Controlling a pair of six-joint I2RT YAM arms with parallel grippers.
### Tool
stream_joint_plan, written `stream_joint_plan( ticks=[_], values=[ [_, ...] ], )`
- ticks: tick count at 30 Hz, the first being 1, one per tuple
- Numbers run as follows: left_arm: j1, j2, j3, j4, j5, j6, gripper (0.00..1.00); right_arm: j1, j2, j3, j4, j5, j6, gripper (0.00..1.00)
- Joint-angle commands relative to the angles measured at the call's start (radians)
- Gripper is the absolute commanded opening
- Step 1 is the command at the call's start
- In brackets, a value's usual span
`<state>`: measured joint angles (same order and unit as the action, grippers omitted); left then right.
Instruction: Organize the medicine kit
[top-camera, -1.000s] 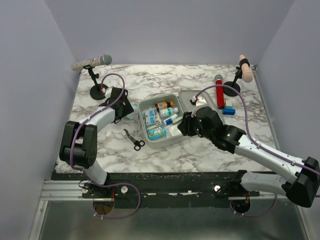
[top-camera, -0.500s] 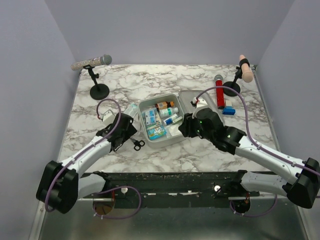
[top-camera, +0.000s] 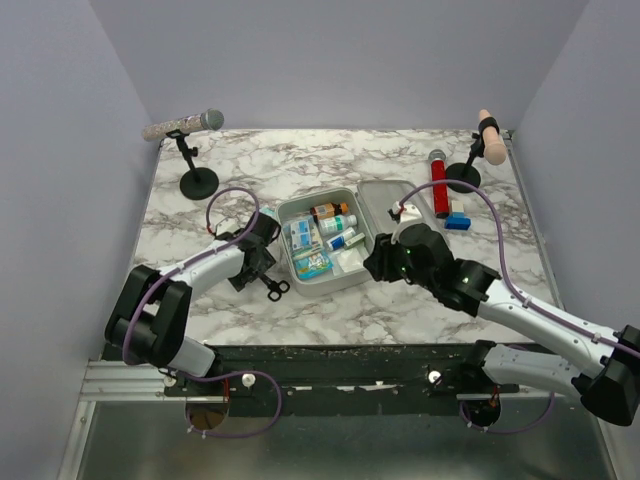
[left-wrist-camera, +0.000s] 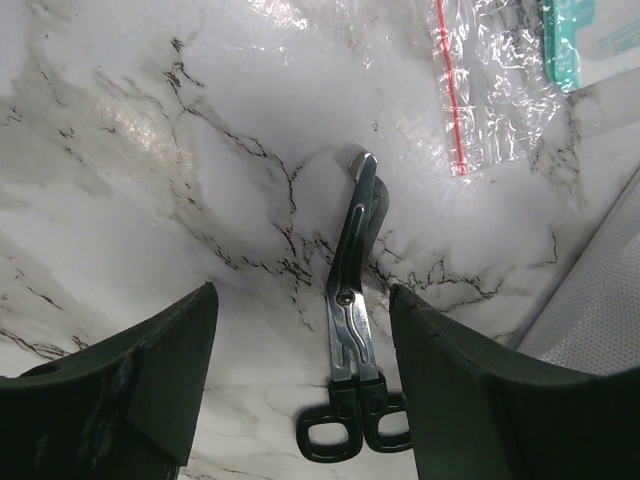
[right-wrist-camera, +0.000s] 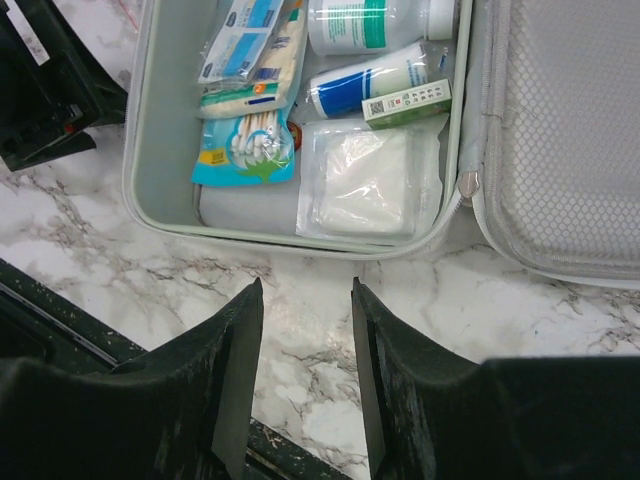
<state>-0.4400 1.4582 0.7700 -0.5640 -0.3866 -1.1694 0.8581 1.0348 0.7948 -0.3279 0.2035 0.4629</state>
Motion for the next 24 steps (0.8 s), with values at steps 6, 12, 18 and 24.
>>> stream_joint_plan(
  ticks=[6, 12, 18, 24],
  values=[
    [-0.002, 0.129, 0.075, -0.103, -0.049, 0.06, 0.57, 0.004, -0.054, -0.023, -0.04, 0.039, -0.001, 0.49],
    [-0.003, 0.149, 0.017, -0.086, -0.003, 0.071, 0.4, 0.004, -0.079, -0.031, -0.046, 0.047, -0.003, 0.49],
    [-0.034, 0.048, -0.095, -0.018, 0.055, 0.062, 0.12, 0.004, -0.085, -0.043, -0.043, 0.01, -0.001, 0.49],
    [-0.058, -0.064, -0.192, 0.041, 0.104, 0.053, 0.0, 0.004, -0.094, -0.06, 0.015, -0.119, -0.047, 0.49]
  ],
)
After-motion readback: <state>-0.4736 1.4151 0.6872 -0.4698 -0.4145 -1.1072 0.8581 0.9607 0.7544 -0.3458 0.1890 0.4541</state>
